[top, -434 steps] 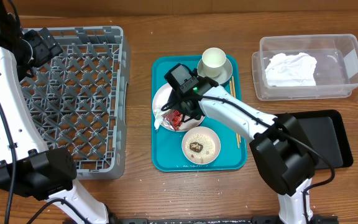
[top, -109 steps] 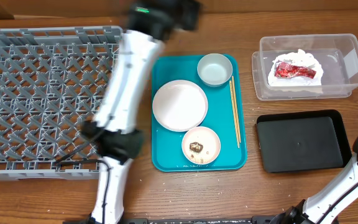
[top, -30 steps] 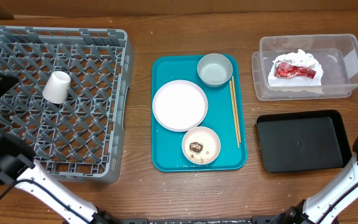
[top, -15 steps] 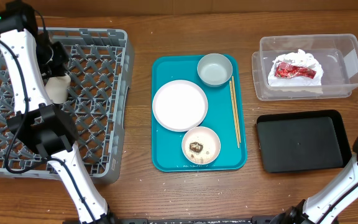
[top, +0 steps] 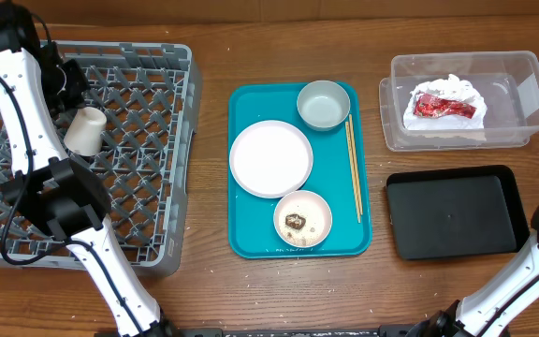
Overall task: Sort waste into correct bins and load items into the dishwasher
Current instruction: 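Adjust the cup upright in the rack with the left gripper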
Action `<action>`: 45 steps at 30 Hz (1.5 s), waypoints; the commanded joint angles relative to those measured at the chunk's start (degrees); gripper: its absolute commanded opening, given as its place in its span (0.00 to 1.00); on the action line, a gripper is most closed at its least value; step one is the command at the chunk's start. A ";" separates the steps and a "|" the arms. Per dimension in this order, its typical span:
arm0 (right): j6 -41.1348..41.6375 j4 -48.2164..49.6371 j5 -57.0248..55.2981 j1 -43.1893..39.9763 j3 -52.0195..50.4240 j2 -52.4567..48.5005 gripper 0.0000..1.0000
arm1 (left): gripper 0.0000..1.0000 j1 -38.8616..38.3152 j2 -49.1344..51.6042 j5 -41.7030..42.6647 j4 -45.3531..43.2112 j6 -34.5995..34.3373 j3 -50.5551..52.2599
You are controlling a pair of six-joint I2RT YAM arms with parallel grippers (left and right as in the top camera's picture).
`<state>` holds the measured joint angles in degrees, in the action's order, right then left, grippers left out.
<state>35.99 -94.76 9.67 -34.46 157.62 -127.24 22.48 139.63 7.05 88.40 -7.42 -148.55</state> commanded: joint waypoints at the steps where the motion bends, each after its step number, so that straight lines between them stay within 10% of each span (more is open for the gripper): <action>1: -0.24 0.13 0.04 -0.17 1.03 0.79 1.00 | 0.04 -0.39 -1.18 5.64 -1.14 1.88 1.42; 18: -0.26 0.13 0.04 -0.17 1.03 0.79 1.00 | 0.04 4.66 -1.88 -18.38 8.44 -12.66 -3.26; 32: -0.26 0.13 0.04 -0.17 1.03 0.79 1.00 | 0.04 7.06 -8.13 3.65 8.41 -4.17 -3.85; 45: -0.26 0.13 0.04 -0.17 1.03 0.79 1.00 | 0.04 1.53 -2.19 -8.26 5.70 -8.50 2.73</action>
<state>35.99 -94.74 9.67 -34.46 157.62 -127.24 22.98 135.57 3.79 94.19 -13.80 -146.67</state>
